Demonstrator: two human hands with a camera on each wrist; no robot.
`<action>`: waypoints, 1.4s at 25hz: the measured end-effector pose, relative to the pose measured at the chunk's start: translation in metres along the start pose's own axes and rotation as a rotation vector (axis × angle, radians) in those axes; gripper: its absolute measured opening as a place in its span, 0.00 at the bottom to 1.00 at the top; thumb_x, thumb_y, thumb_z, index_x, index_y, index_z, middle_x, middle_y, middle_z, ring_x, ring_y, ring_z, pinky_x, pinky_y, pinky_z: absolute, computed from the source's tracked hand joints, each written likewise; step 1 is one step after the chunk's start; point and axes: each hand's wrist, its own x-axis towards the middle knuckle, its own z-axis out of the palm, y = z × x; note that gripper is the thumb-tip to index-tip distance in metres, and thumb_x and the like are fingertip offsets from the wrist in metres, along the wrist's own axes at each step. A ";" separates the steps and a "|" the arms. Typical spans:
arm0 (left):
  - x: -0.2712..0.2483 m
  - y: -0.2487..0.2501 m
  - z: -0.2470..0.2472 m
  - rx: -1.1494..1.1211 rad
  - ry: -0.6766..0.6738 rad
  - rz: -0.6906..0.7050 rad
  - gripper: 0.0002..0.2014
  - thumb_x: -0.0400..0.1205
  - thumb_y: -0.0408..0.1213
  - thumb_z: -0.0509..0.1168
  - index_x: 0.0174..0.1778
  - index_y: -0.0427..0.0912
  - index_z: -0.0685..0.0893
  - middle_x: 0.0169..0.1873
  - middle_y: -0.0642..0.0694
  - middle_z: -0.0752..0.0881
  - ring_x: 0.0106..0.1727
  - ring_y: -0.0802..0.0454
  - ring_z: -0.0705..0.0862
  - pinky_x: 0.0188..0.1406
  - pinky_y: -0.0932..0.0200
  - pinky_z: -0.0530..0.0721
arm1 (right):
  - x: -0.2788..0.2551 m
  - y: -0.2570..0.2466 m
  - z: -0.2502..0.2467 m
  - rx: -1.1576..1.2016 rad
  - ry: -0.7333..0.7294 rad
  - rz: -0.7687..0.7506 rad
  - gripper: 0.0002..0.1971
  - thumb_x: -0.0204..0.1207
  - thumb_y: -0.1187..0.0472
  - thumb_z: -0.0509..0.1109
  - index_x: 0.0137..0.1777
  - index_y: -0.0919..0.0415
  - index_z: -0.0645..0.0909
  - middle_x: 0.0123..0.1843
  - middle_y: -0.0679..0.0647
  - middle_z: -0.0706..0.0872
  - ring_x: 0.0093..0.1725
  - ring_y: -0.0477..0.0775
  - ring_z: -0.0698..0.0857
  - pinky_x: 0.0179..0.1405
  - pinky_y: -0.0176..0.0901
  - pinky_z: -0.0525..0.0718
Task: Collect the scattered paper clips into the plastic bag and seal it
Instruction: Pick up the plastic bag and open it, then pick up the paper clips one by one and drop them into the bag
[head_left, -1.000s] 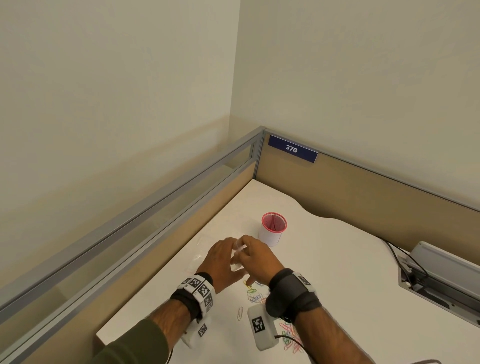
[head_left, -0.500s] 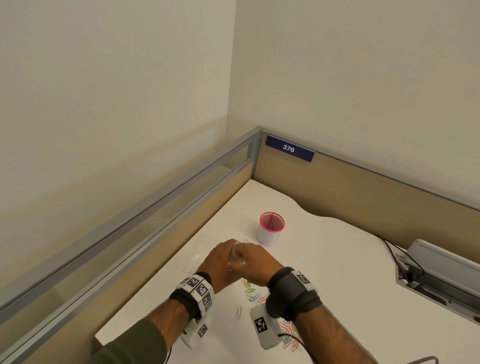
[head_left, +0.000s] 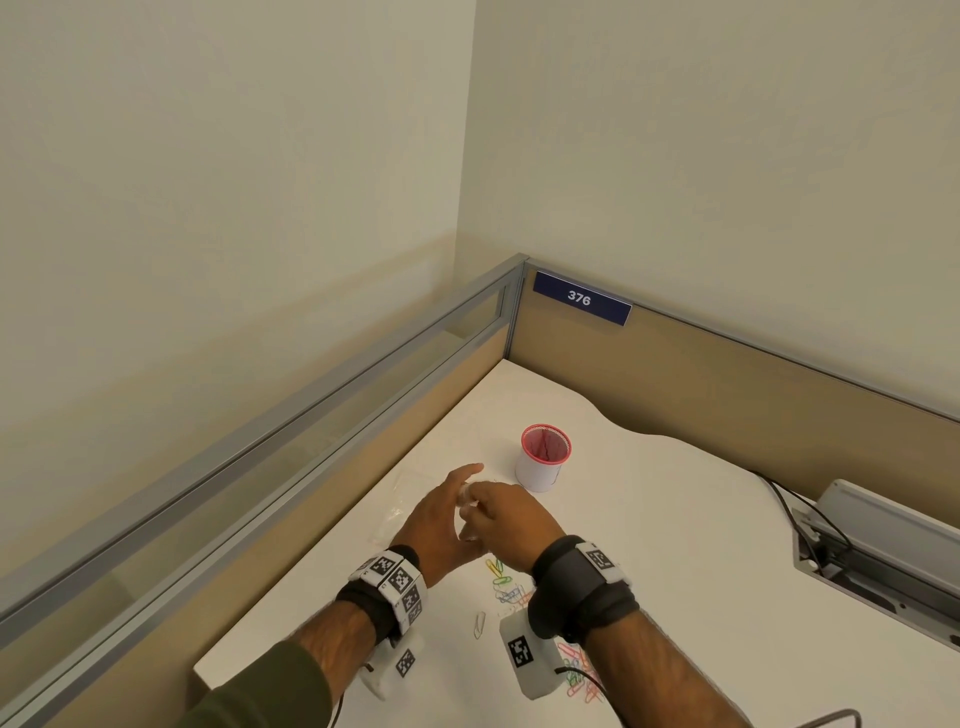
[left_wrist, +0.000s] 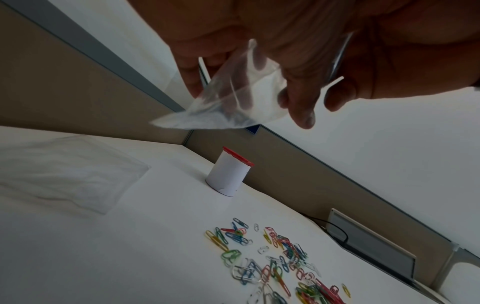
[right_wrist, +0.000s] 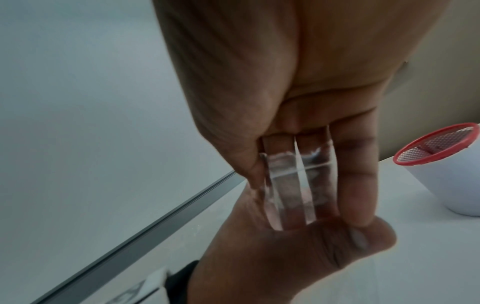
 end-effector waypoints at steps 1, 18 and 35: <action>0.000 -0.001 0.000 -0.001 -0.014 0.007 0.51 0.68 0.49 0.82 0.79 0.66 0.55 0.70 0.52 0.80 0.71 0.55 0.79 0.71 0.52 0.81 | 0.001 0.000 0.000 -0.006 -0.005 -0.006 0.12 0.82 0.57 0.60 0.56 0.59 0.84 0.50 0.54 0.89 0.48 0.54 0.88 0.56 0.49 0.86; -0.015 0.011 -0.014 -0.217 0.207 0.023 0.22 0.69 0.36 0.81 0.53 0.49 0.78 0.48 0.58 0.86 0.55 0.68 0.82 0.56 0.71 0.76 | -0.023 0.099 -0.037 -0.027 0.497 0.261 0.08 0.79 0.55 0.66 0.51 0.56 0.85 0.51 0.52 0.89 0.47 0.52 0.85 0.50 0.44 0.82; -0.015 0.000 -0.026 -0.223 0.221 -0.012 0.23 0.70 0.35 0.81 0.56 0.47 0.78 0.54 0.62 0.85 0.62 0.67 0.80 0.58 0.72 0.74 | -0.081 0.191 0.027 -0.174 0.034 0.664 0.37 0.64 0.37 0.76 0.72 0.49 0.72 0.70 0.53 0.74 0.67 0.57 0.78 0.65 0.52 0.81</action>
